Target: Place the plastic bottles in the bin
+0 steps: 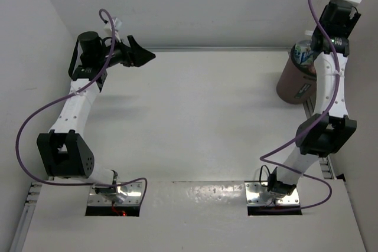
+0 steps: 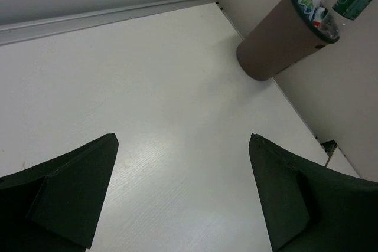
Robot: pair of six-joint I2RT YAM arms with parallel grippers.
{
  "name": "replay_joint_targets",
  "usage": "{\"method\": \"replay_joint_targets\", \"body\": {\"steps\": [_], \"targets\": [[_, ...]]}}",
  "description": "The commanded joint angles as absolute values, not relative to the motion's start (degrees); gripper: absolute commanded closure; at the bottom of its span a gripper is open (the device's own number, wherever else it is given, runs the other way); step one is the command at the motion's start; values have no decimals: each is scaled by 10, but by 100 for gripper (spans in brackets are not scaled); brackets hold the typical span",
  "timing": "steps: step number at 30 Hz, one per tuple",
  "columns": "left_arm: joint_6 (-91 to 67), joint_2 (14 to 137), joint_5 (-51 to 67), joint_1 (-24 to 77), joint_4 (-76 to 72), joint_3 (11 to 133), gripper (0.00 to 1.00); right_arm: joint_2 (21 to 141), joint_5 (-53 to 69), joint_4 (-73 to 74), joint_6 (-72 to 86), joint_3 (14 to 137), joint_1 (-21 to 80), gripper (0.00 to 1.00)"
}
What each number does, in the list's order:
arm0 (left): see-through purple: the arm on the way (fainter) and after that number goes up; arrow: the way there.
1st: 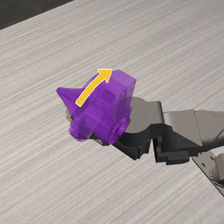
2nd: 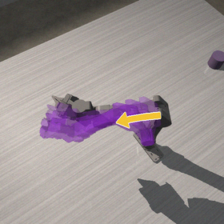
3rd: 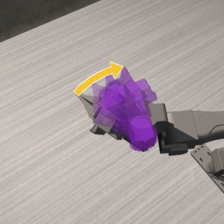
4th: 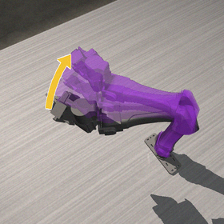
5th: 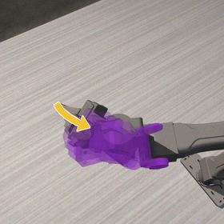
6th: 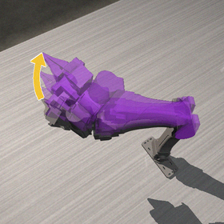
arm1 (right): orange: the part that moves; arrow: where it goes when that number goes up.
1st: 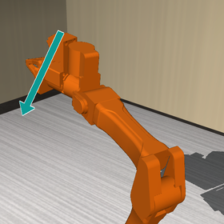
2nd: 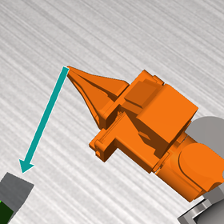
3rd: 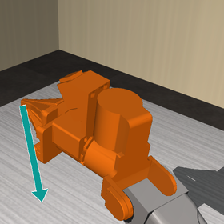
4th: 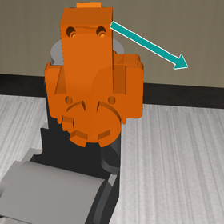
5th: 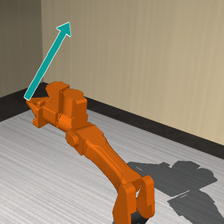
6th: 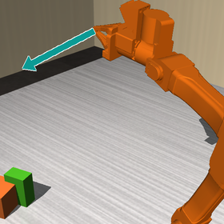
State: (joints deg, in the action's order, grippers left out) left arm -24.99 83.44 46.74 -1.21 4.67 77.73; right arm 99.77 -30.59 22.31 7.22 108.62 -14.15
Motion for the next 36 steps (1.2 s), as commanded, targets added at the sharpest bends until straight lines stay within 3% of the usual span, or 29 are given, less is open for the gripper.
{"method": "replay_joint_targets", "body": {"steps": [1, 5, 8, 9, 10, 12, 17, 22, 30, 36], "targets": [[-258, 839, 479, -14, 40, 798, 0, 1019, -346, 229, 69, 1102, -145, 99], [-258, 845, 479, -9, 46, 798, 0, 1017, -336, 233, 76, 1099, -150, 90], [-258, 845, 474, -4, 46, 798, 0, 1024, -323, 237, 82, 1105, -149, 62], [-258, 845, 474, -4, 51, 798, 0, 1027, -318, 243, 83, 1107, -149, 39], [-258, 845, 469, -4, 51, 798, 0, 1027, -311, 243, 85, 1108, -149, 28], [-258, 845, 468, -4, 51, 798, 0, 1029, -298, 243, 89, 1114, -149, 16], [-248, 845, 468, -4, 56, 798, 0, 1033, -291, 240, 83, 1127, -142, 16], [-248, 839, 463, -4, 56, 798, 0, 1021, -291, 223, 70, 1123, -125, 1], [-207, 840, 379, -4, 122, 837, 0, 963, -261, 192, 26, 1133, -69, 1], [-141, 872, 185, -9, 274, 927, 0, 857, -42, 223, 41, 1060, -41, 1]]}}
